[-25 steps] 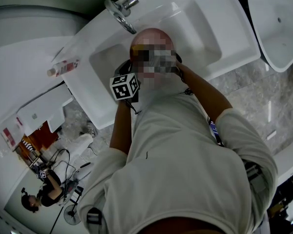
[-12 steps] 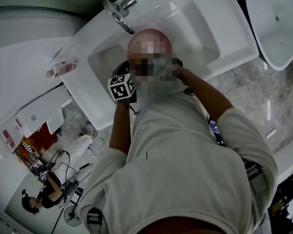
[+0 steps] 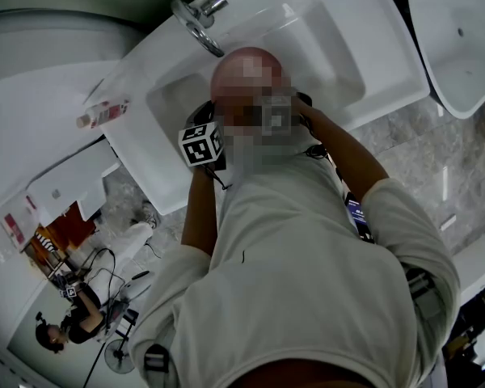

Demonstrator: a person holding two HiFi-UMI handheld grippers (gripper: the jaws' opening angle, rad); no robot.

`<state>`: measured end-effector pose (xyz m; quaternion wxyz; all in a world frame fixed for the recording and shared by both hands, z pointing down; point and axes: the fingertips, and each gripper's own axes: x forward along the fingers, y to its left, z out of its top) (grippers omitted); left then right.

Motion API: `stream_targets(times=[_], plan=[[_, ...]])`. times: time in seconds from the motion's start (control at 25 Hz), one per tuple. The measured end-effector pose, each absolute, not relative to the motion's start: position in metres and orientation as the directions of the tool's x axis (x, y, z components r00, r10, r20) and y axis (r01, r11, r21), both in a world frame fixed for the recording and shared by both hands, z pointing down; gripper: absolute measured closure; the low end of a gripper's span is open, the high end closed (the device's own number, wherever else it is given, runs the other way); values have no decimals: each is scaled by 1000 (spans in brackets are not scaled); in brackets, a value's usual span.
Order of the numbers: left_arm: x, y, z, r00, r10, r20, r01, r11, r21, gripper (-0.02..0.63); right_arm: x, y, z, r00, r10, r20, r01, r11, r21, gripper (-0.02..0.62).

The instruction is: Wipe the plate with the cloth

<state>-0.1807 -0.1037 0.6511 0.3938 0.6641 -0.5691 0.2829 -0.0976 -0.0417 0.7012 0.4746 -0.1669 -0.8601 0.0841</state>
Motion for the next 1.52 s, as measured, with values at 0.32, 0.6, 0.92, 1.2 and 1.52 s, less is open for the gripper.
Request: stream_targets(times=[0.32, 0.6, 0.92, 1.2, 1.52], plan=[[-182, -101, 651, 195, -528, 826, -978, -45, 203, 540, -54, -58, 724, -365, 381, 850, 240, 920, -309, 555], [-180, -100, 651, 194, -522, 831, -980, -56, 193, 540, -44, -78, 733, -389, 338, 857, 67, 938, -339, 555], [-178, -100, 649, 198, -523, 829, -978, -54, 200, 538, -39, -114, 735, -436, 191, 879, -161, 945, -285, 555], [-176, -100, 648, 203, -525, 827, -977, -56, 204, 535, -39, -161, 730, -512, 14, 859, -439, 856, -275, 557], [-169, -101, 645, 204, -523, 827, -978, -70, 197, 532, -59, -193, 715, -608, -104, 787, -534, 787, -308, 557]])
